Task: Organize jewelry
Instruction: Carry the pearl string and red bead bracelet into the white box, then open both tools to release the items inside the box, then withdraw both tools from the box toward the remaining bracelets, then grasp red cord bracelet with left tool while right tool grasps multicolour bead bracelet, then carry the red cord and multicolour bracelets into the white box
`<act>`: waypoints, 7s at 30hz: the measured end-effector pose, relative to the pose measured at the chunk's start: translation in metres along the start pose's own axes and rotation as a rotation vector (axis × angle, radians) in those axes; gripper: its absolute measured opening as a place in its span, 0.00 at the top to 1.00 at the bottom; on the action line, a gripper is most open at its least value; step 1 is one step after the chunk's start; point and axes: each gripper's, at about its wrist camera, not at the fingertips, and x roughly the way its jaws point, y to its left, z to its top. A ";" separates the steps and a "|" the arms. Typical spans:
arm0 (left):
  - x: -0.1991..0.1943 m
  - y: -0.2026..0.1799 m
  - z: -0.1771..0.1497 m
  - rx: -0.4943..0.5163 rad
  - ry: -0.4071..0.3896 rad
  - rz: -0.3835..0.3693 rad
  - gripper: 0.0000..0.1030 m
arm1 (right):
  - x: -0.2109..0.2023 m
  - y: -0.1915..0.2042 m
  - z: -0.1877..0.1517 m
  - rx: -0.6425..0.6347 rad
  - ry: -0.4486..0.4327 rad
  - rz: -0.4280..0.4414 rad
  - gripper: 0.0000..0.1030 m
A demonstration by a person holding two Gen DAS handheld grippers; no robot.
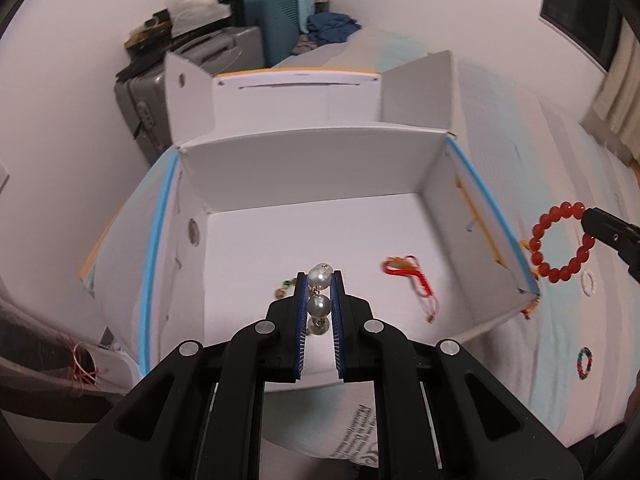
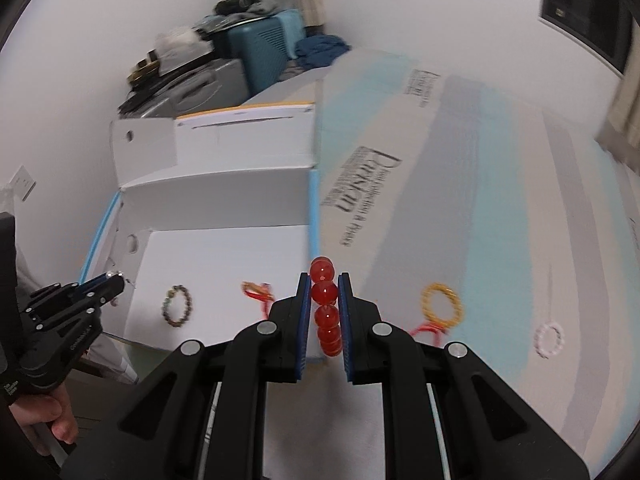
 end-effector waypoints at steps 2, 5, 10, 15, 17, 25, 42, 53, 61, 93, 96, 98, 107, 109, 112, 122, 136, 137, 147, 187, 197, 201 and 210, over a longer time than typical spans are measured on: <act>0.006 0.008 0.000 -0.018 0.005 0.002 0.90 | 0.011 0.012 0.004 -0.014 0.014 0.017 0.88; 0.022 0.021 0.000 -0.048 0.032 0.010 0.90 | 0.032 0.031 0.008 -0.034 0.048 0.042 0.88; 0.053 0.035 -0.002 -0.066 0.100 0.026 0.90 | 0.076 0.051 0.006 -0.054 0.137 0.061 0.88; 0.080 0.045 -0.006 -0.100 0.171 0.010 0.90 | 0.112 0.057 0.000 -0.044 0.219 0.077 0.88; 0.087 0.047 -0.007 -0.105 0.192 0.012 0.90 | 0.124 0.058 -0.003 -0.041 0.245 0.070 0.88; 0.105 0.048 -0.011 -0.102 0.226 0.035 0.90 | 0.142 0.054 -0.012 -0.017 0.292 0.058 0.88; 0.086 0.032 -0.012 -0.079 0.171 0.092 0.62 | 0.123 0.060 -0.017 -0.057 0.266 0.091 0.58; 0.049 0.028 -0.010 -0.070 0.096 0.110 0.39 | 0.081 0.057 -0.011 -0.063 0.171 0.146 0.21; 0.028 0.019 -0.013 -0.060 0.049 0.106 0.27 | 0.051 0.039 -0.014 -0.040 0.118 0.126 0.14; -0.010 -0.197 -0.023 0.162 -0.036 -0.101 0.06 | -0.053 -0.186 -0.096 0.169 0.052 -0.122 0.07; -0.006 -0.226 -0.028 0.195 -0.033 -0.133 0.06 | -0.053 -0.208 -0.112 0.198 0.066 -0.143 0.07; 0.000 -0.244 -0.032 0.223 -0.026 -0.147 0.06 | -0.052 -0.223 -0.124 0.212 0.080 -0.158 0.07; 0.037 -0.301 -0.047 0.288 0.017 -0.188 0.06 | -0.035 -0.265 -0.171 0.259 0.144 -0.203 0.07; 0.048 -0.312 -0.050 0.305 0.023 -0.190 0.06 | -0.031 -0.272 -0.185 0.263 0.160 -0.212 0.07; 0.063 -0.320 -0.053 0.323 0.034 -0.185 0.06 | -0.022 -0.279 -0.204 0.269 0.187 -0.220 0.07; 0.118 -0.327 -0.059 0.316 0.084 -0.158 0.06 | 0.018 -0.291 -0.246 0.278 0.277 -0.213 0.07; 0.159 -0.325 -0.066 0.313 0.150 -0.143 0.17 | 0.043 -0.293 -0.261 0.269 0.301 -0.196 0.15; 0.159 -0.325 -0.067 0.311 0.151 -0.146 0.20 | 0.042 -0.293 -0.261 0.265 0.298 -0.197 0.20; 0.158 -0.314 -0.061 0.312 0.175 -0.177 0.71 | 0.039 -0.291 -0.252 0.272 0.298 -0.196 0.74; 0.044 -0.246 -0.030 0.252 0.061 -0.213 0.90 | -0.022 -0.250 -0.164 0.272 0.138 -0.207 0.91; 0.010 -0.179 -0.006 0.187 0.006 -0.172 0.90 | -0.024 -0.195 -0.100 0.218 0.080 -0.165 0.91; 0.002 -0.145 0.001 0.152 -0.007 -0.142 0.90 | -0.027 -0.164 -0.077 0.178 0.052 -0.142 0.91; -0.004 -0.057 0.004 0.059 -0.010 -0.067 0.89 | -0.020 -0.066 -0.034 0.070 0.002 -0.039 0.91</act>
